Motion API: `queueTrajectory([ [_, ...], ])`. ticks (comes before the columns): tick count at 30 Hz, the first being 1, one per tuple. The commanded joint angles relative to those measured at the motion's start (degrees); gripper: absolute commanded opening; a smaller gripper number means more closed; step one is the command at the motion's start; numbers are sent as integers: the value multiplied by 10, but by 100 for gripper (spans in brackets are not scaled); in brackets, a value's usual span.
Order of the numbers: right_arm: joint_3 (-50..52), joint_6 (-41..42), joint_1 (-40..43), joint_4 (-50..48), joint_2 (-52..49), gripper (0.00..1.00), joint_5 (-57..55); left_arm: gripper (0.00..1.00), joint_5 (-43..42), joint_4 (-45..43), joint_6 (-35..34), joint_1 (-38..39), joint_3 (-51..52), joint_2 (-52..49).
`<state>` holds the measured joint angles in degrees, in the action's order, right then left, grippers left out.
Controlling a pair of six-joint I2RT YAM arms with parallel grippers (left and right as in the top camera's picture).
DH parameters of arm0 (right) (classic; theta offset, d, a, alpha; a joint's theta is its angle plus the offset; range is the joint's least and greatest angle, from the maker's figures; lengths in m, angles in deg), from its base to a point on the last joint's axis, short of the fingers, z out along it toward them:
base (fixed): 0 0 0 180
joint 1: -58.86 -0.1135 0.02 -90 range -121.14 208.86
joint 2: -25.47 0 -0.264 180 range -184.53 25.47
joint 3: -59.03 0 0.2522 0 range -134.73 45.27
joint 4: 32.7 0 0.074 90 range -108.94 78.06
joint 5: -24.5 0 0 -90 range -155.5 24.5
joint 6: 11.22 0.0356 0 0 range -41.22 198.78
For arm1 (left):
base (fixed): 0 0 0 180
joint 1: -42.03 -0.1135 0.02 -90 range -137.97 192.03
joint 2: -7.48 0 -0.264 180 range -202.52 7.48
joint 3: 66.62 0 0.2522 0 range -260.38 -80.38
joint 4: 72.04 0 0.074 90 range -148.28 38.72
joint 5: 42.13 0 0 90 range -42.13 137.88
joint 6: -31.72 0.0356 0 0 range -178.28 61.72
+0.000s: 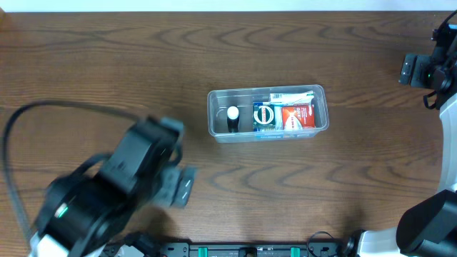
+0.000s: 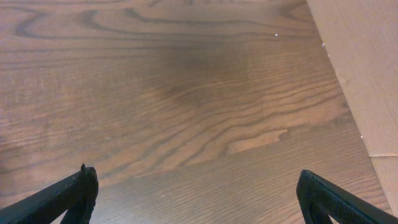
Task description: Pack container
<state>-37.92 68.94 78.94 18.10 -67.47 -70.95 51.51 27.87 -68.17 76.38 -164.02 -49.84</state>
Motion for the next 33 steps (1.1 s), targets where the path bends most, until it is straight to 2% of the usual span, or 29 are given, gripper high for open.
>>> queueTrajectory([
  [1, -4, 8, 2, 0, 0, 99, -3, 98, 4, 41, 10, 1, -1, 44],
  [3, -4, 8, 2, 0, 0, 99, -3, 98, 5, 47, 7, 1, 9, 76],
  [7, -4, 8, 2, 0, 0, 99, -3, 98, 5, 5, -28, 1, 35, 142],
  [13, -4, 8, 2, 0, 0, 99, -3, 98, 59, -120, -21, -10, 139, 236],
  [16, -4, 8, 2, 0, 0, 99, -3, 98, 65, -216, 34, -49, 229, 284],
  [20, -4, 8, 2, 0, 0, 99, -3, 98, 65, -395, 89, -116, 365, 330],
  [26, -4, 8, 2, 0, 0, 99, -3, 98, 30, -691, 90, -207, 548, 360],
  [31, -4, 8, 2, 0, 0, 99, -3, 98, -18, -878, 90, -253, 667, 374],
  [33, -4, 8, 2, 0, 0, 99, -3, 98, -32, -927, 90, -266, 704, 385],
])
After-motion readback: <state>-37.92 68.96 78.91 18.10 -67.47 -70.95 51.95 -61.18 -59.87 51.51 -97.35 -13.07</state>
